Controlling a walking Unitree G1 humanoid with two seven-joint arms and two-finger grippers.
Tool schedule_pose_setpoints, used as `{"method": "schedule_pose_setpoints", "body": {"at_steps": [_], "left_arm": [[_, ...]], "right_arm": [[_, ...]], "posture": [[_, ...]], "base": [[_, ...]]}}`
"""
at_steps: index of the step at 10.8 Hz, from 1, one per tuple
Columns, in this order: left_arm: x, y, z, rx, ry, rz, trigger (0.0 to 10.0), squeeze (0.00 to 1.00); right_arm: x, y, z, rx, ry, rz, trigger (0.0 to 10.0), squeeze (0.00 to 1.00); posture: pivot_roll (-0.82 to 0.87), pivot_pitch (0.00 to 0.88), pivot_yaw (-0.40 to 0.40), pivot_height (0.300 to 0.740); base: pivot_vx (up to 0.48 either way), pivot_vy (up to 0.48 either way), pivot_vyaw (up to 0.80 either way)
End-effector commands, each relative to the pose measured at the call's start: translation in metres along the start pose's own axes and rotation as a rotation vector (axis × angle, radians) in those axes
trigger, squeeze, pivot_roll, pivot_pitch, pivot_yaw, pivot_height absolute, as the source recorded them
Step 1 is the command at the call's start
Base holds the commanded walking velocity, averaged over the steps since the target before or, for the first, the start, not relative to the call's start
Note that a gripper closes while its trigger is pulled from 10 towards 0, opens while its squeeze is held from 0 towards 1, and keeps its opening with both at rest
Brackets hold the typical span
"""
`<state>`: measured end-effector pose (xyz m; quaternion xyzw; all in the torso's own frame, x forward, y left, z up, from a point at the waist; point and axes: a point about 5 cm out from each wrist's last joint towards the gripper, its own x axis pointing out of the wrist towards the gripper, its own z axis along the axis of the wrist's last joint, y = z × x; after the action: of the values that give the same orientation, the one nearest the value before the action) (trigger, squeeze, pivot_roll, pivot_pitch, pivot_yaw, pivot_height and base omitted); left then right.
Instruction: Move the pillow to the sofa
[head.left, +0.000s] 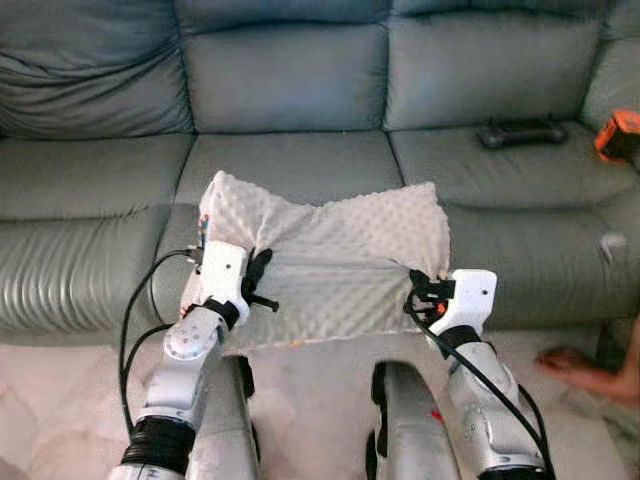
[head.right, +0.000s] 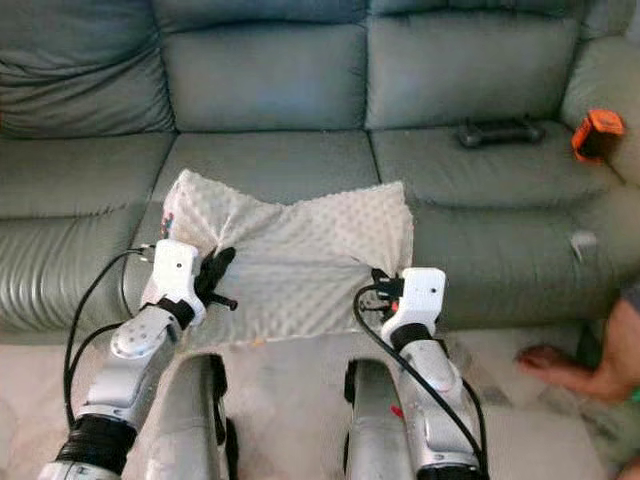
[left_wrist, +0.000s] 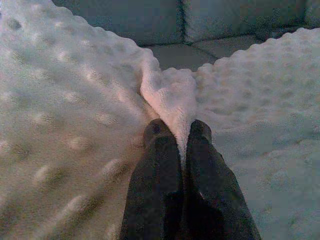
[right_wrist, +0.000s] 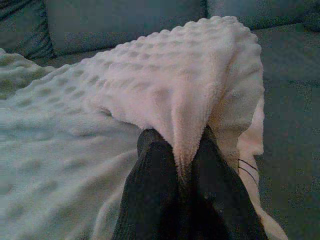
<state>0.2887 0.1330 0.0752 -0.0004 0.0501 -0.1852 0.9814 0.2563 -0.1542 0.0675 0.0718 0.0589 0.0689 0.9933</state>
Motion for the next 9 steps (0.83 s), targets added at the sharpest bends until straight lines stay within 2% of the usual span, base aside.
{"method": "schedule_pose_setpoints", "body": {"at_steps": [1,4,6,9], "left_arm": [[0.003,-0.002,0.009,0.016,-0.039,-0.018,10.0,0.00],[0.004,-0.002,0.009,0.018,-0.036,-0.015,10.0,0.00],[0.005,0.002,0.006,0.059,-0.013,0.028,10.0,0.00],[0.005,0.018,0.003,0.098,0.011,0.089,10.0,0.00]], "right_arm": [[0.003,0.005,0.012,-0.003,-0.050,0.029,10.0,0.00],[0.004,0.008,0.013,-0.004,-0.053,0.048,10.0,0.00],[0.005,0.010,0.014,-0.001,-0.046,0.067,10.0,0.00],[0.005,0.015,0.015,-0.002,-0.038,0.151,10.0,0.00]], "posture": [[-0.09,0.122,0.015,0.586],[-0.09,0.125,0.016,0.586],[-0.09,0.135,0.015,0.586],[-0.09,0.146,0.015,0.586]], "base": [[0.480,0.000,0.00],[0.445,0.000,0.00],[0.000,0.000,0.00],[0.000,0.000,0.00]]}}
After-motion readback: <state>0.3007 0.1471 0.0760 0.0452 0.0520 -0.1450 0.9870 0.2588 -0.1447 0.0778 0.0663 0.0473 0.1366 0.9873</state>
